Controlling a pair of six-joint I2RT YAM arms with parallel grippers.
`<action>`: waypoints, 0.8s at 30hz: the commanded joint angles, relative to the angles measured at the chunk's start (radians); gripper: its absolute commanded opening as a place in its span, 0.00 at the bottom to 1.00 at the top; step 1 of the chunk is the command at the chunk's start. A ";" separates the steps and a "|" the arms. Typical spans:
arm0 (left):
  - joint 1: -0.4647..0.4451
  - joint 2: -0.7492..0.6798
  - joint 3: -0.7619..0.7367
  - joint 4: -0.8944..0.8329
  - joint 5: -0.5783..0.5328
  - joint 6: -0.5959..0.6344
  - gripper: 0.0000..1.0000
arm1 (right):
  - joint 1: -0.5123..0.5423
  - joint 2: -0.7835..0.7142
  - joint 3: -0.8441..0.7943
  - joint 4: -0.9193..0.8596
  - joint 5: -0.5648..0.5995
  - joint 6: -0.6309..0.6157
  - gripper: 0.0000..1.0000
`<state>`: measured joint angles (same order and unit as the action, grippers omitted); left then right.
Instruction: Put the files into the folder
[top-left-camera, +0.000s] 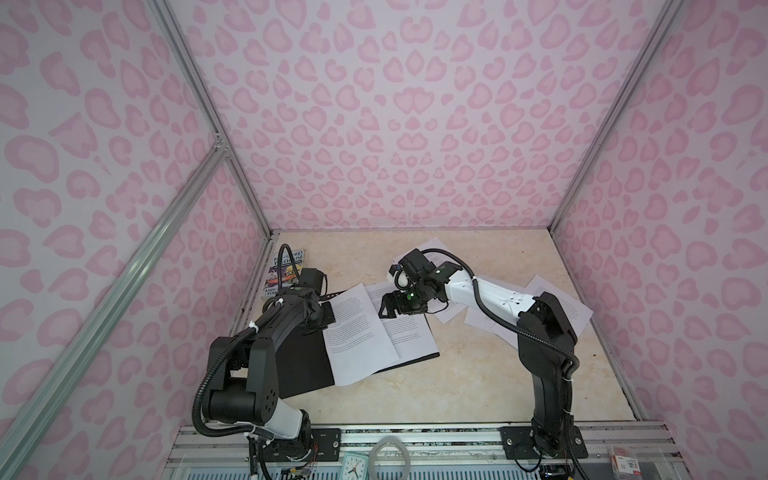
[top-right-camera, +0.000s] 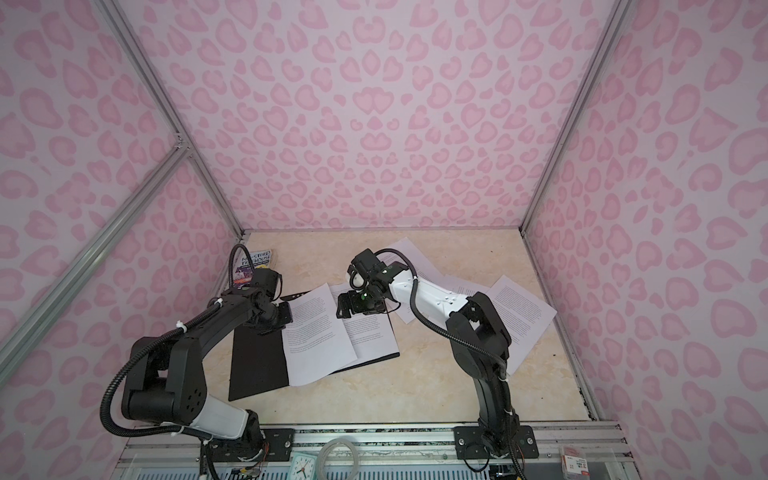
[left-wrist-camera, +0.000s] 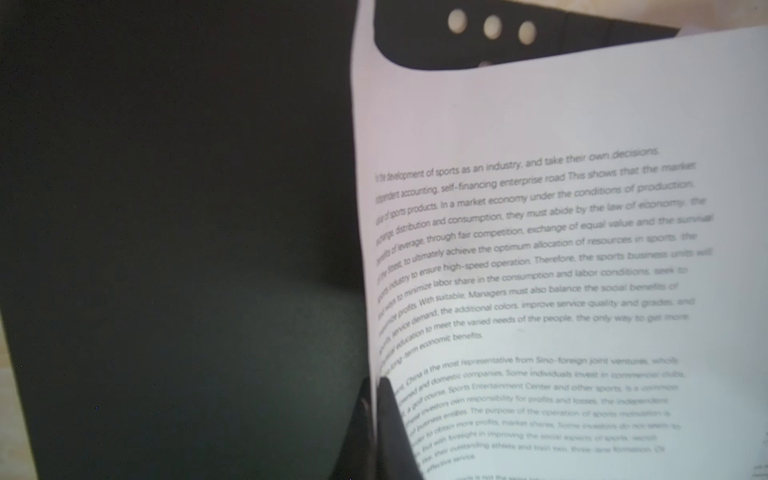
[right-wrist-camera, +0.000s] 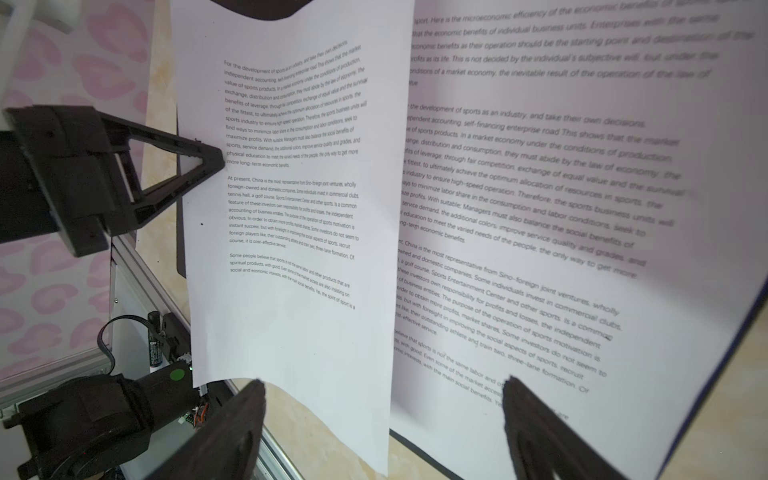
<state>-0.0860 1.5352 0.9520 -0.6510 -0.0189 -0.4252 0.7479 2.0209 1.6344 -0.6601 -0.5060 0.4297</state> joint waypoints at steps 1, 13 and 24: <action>0.002 0.016 0.011 -0.012 -0.006 0.003 0.03 | 0.007 0.036 0.005 -0.018 -0.040 -0.008 0.85; 0.002 0.022 0.002 -0.006 0.008 -0.001 0.03 | 0.055 0.139 0.037 0.028 -0.151 0.039 0.64; 0.002 0.027 0.005 0.003 0.030 -0.007 0.03 | 0.065 0.155 0.049 0.067 -0.199 0.064 0.54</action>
<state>-0.0853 1.5574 0.9520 -0.6529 -0.0021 -0.4255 0.8112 2.1677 1.6817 -0.6155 -0.6727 0.4789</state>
